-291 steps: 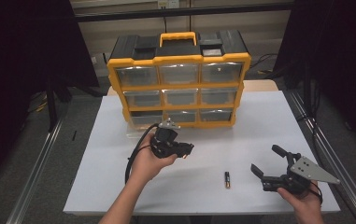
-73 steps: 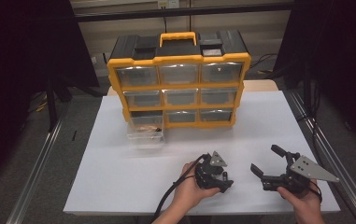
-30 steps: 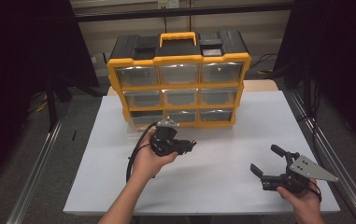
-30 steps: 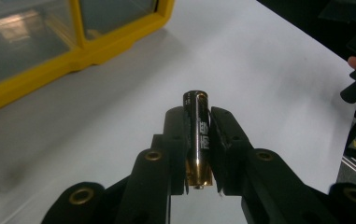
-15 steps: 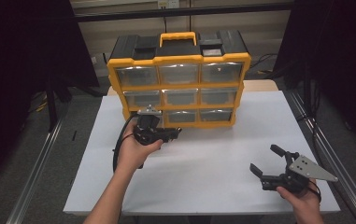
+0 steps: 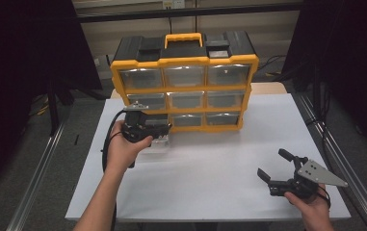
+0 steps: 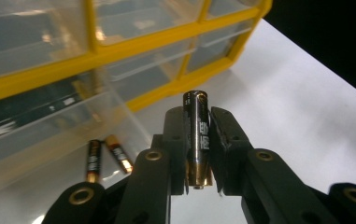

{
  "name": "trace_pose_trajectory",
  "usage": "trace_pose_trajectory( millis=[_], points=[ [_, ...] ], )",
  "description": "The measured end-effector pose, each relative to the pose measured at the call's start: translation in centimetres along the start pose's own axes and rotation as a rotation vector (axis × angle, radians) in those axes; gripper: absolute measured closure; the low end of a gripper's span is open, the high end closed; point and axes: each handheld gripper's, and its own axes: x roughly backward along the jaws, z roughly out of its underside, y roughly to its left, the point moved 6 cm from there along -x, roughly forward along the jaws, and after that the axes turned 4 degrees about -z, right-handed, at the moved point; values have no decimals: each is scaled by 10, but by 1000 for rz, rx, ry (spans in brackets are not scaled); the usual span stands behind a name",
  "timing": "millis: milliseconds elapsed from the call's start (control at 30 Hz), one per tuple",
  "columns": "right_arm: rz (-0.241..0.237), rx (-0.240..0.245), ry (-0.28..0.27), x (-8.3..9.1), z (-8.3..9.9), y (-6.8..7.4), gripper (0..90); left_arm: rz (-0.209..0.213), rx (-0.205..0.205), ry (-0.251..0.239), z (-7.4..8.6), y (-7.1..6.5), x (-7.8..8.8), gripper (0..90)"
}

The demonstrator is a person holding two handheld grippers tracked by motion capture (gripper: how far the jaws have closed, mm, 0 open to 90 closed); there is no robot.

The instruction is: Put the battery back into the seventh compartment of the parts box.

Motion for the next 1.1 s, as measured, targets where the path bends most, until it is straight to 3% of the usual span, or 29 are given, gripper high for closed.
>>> trace_pose_trajectory(
  millis=[233,433,667,733,833,933,1100],
  points=[
    [0,3,0,-1,0,0,17,-47,24,-4,1,22,9,774],
    [-2,0,4,-1,0,1,17,-87,52,8,7,39,3,774],
    [1,1,1,-1,0,0,17,-131,83,2,12,51,-4,773],
    [-1,2,2,-1,0,0,17,-144,67,12,13,55,-3,773],
    [-3,1,0,-1,0,0,17,-149,75,-5,14,56,-4,766],
    [-3,-3,2,-1,0,1,17,-149,84,-42,15,57,-2,647],
    [-3,3,0,-1,0,0,17,-112,69,-94,19,51,9,458]
  ],
)
